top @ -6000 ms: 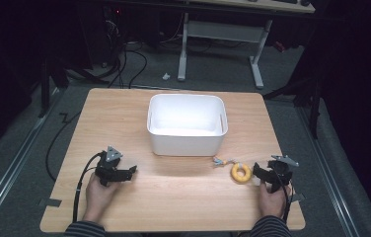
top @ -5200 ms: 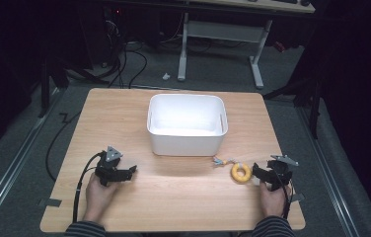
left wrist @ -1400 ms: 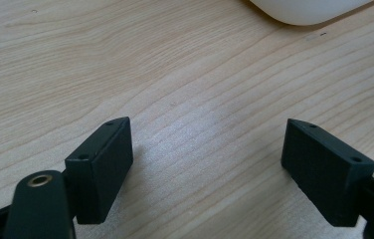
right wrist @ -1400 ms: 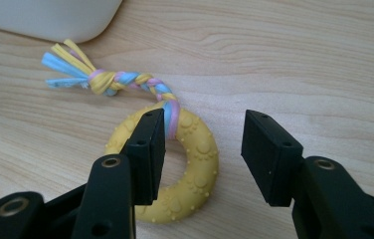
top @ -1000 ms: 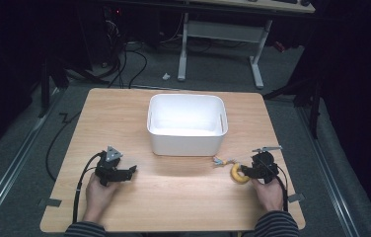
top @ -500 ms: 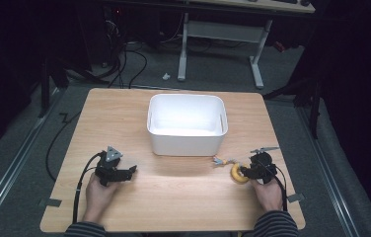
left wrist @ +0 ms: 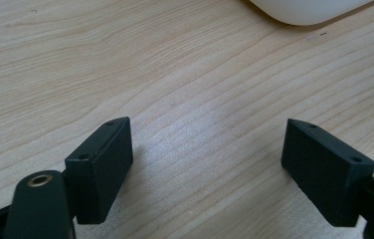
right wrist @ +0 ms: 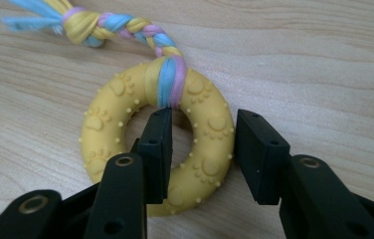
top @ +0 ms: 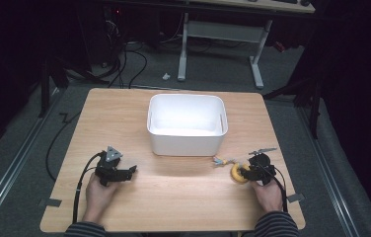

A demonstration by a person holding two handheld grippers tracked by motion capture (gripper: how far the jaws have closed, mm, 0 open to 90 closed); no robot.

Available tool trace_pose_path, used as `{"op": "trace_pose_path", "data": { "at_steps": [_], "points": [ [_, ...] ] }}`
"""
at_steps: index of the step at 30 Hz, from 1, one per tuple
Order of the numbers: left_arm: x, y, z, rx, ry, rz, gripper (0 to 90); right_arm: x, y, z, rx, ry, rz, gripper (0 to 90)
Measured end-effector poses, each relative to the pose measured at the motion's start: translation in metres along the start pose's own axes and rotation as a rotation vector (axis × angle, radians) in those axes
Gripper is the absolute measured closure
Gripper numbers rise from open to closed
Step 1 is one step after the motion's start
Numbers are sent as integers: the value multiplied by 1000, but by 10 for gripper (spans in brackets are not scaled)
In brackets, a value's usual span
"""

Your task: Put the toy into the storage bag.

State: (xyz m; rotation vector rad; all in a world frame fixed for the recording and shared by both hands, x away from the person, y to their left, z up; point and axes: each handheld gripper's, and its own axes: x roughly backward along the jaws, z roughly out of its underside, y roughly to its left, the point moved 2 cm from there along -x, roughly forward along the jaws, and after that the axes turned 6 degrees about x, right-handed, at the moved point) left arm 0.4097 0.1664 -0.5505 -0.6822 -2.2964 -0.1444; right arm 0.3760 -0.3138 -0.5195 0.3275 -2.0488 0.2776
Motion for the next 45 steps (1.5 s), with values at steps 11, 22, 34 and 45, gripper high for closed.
{"op": "trace_pose_path", "data": {
  "at_steps": [11, 22, 34, 45],
  "points": [
    [0, 0, 0, 0, 0, 0, 205, 0, -1, 2, -10, -21, -8, 659],
    [0, 0, 0, 0, 0, 0, 205, 7, -2, 4, -20, -55, -27, 671],
    [0, 0, 0, 0, 0, 0, 206, 23, -5, 3, -18, -88, -21, 672],
    [0, 0, 0, 0, 0, 0, 205, 42, -10, 4, -20, -108, 2, 673]
  ]
}}
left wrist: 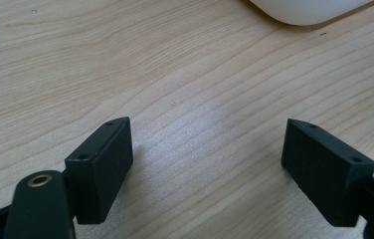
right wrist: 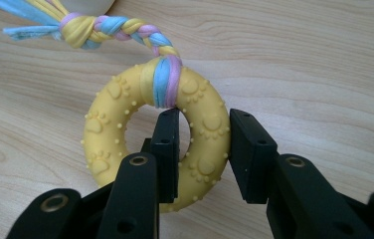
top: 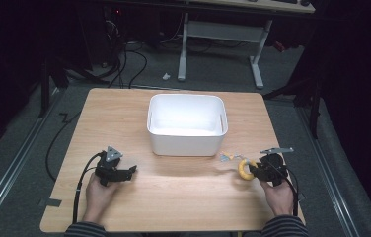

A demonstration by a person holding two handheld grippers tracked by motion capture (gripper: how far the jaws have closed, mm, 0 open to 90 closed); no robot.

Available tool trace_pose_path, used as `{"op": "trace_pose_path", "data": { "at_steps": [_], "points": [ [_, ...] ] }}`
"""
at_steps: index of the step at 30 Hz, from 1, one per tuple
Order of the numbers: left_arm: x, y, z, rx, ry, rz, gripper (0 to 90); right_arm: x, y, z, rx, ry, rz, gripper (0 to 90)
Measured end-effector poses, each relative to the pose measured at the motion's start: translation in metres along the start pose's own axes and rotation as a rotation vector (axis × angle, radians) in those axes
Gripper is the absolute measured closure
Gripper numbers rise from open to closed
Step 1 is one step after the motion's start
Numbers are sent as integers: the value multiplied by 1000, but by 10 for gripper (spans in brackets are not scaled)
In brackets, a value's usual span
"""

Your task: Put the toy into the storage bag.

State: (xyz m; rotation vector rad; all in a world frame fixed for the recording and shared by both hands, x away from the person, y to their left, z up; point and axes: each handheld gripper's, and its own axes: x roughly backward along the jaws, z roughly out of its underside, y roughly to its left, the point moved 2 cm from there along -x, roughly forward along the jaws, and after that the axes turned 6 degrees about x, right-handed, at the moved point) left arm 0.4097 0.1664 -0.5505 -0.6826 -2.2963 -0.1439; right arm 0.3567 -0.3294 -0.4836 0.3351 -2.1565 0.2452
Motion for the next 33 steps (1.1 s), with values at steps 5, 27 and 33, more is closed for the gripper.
{"op": "trace_pose_path", "data": {
  "at_steps": [5, 27, 33],
  "points": [
    [0, 0, 0, 0, 0, 0, 205, 8, -2, -2, 8, -9, 16, 673],
    [0, 0, 0, 1, -1, 0, 207, 49, -2, -24, 36, -62, 29, 673],
    [0, 0, 0, 1, -1, 0, 207, 55, 0, -31, 43, -68, 20, 673]
  ]
}}
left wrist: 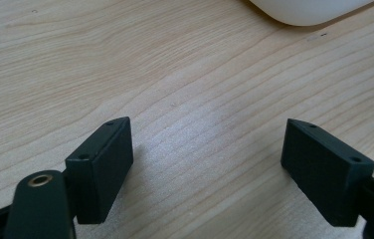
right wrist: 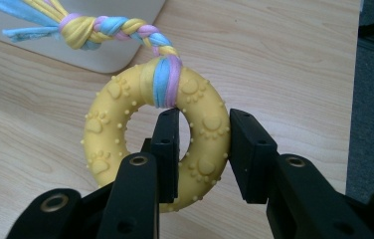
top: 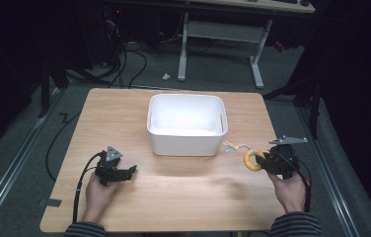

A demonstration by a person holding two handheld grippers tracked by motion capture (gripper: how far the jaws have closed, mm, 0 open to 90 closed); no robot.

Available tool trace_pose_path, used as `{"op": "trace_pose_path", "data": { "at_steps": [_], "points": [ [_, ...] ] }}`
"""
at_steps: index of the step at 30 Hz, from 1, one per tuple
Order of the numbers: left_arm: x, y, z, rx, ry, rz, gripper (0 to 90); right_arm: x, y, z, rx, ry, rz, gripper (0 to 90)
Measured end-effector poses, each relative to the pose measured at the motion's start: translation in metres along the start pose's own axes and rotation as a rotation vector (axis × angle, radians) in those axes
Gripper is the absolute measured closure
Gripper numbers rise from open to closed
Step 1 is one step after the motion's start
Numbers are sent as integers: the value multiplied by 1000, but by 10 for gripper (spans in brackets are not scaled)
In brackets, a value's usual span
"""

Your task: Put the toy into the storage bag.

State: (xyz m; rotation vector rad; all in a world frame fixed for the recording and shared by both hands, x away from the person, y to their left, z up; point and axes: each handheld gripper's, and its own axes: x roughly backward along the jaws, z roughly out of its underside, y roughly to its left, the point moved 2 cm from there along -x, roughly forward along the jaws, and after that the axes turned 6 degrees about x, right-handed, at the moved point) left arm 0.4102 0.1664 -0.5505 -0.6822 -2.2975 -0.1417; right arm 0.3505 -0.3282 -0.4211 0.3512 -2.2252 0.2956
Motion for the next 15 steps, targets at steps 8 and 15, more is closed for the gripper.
{"op": "trace_pose_path", "data": {
  "at_steps": [8, 15],
  "points": [
    [0, 0, 0, -1, 1, 0, 207, 16, 7, -19, 31, -31, -3, 673],
    [0, -1, 0, 2, 1, -5, 207, 18, 16, -37, 58, -43, -19, 673]
  ]
}}
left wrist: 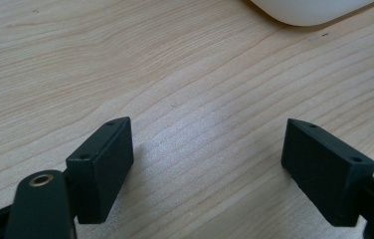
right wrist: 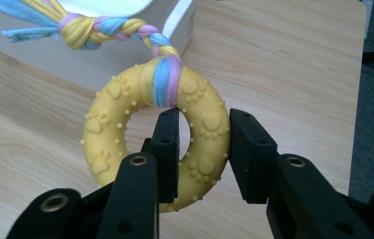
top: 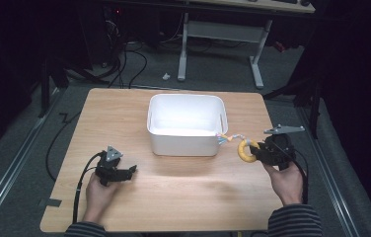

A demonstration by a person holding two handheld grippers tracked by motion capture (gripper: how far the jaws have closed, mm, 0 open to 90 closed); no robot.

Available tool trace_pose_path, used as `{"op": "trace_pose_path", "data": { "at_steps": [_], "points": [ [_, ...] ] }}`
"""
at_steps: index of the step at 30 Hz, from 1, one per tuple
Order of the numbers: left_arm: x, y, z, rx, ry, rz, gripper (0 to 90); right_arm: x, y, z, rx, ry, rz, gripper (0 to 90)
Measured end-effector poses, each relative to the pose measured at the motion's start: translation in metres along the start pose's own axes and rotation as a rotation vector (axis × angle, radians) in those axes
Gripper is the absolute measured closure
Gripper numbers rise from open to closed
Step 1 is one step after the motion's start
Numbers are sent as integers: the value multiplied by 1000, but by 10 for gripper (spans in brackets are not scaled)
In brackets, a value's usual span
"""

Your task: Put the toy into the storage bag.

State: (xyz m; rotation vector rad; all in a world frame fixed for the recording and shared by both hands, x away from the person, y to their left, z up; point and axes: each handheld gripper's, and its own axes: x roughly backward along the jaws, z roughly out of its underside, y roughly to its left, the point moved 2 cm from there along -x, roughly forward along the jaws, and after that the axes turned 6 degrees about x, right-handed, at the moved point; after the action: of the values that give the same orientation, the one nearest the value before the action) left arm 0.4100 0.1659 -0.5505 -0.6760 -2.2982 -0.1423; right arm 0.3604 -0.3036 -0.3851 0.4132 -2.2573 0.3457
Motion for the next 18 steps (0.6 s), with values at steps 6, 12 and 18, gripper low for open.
{"op": "trace_pose_path", "data": {
  "at_steps": [6, 12, 18],
  "points": [
    [0, 0, 0, -2, 1, 1, 204, 0, 6, -21, 29, 5, -2, 673],
    [0, -1, 0, -6, 0, 5, 204, 1, 6, -39, 29, -9, -13, 674],
    [0, -1, 0, -7, -1, 5, 203, -1, 5, -52, 19, -17, -30, 673]
  ]
}}
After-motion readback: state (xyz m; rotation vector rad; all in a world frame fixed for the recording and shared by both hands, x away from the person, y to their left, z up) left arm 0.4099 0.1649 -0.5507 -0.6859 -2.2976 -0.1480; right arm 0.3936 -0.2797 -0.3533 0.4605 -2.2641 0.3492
